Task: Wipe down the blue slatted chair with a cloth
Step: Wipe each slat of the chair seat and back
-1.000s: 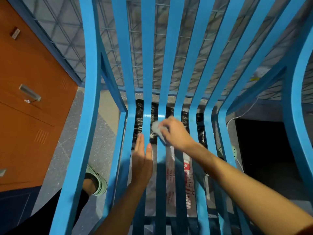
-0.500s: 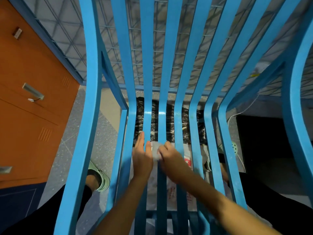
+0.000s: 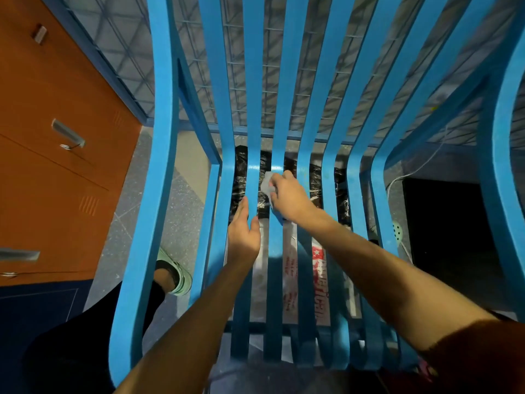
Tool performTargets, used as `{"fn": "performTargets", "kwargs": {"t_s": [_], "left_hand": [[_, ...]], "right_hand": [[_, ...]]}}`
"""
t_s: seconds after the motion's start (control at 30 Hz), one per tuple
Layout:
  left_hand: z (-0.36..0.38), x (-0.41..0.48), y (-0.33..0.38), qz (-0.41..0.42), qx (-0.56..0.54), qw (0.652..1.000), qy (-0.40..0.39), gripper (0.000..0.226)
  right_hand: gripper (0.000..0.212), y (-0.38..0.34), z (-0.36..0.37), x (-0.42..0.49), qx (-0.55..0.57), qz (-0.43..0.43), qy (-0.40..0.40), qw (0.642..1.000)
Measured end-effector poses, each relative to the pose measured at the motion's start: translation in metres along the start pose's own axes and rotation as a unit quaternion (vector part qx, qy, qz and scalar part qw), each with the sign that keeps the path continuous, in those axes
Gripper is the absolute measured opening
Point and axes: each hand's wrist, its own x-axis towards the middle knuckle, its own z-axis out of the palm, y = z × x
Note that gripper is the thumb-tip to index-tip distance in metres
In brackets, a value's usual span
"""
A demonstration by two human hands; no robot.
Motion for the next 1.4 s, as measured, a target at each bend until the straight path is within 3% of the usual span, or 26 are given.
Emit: {"fn": "performTargets", "kwargs": {"t_s": [0.1,0.23,0.73,0.83,0.9,0.97,1.2,1.3,1.4], "left_hand": [[-0.003,-0.001,-0.002,-0.002,0.02,1.0,-0.02,0.054],[-0.01,-0.013,-0.001,-0.03,0.022,0.999,-0.035,0.059],[-0.037,-0.149,0.001,-0.076,0.07,0.993,-0.064,0.066],[-0.039,-0.161,-0.003,-0.084,0.078,0.99,-0.084,0.065],[-0.043,-0.169,-0.004,-0.101,0.067,0.989,-0.088,0.06],[-0.045,-0.174,-0.007,-0.12,0.055,0.988,-0.084,0.057],[-0.045,-0.19,-0.014,-0.148,0.045,0.985,-0.072,0.058],[-0.047,-0.191,-0.011,-0.153,0.04,0.985,-0.076,0.056],[-0.049,-0.189,-0.008,-0.144,0.037,0.986,-0.073,0.054]], "right_hand": [[0.031,-0.004,0.013,-0.025,-0.014,-0.002,0.008,1.0],[0.023,-0.008,0.031,-0.077,0.007,0.008,-0.012,1.0],[0.035,-0.031,0.073,-0.258,0.061,-0.01,-0.095,0.994],[0.026,-0.031,0.069,-0.28,0.07,-0.032,-0.117,0.99],[0.012,-0.03,0.057,-0.285,0.095,-0.058,-0.138,0.984],[0.013,-0.029,0.04,-0.274,0.125,-0.057,-0.135,0.981],[0.011,-0.028,0.022,-0.178,0.069,-0.023,-0.037,0.997],[0.021,-0.032,0.041,-0.176,-0.003,-0.025,-0.063,0.998],[0.033,-0.036,0.056,-0.201,-0.037,-0.048,-0.041,0.997]]}}
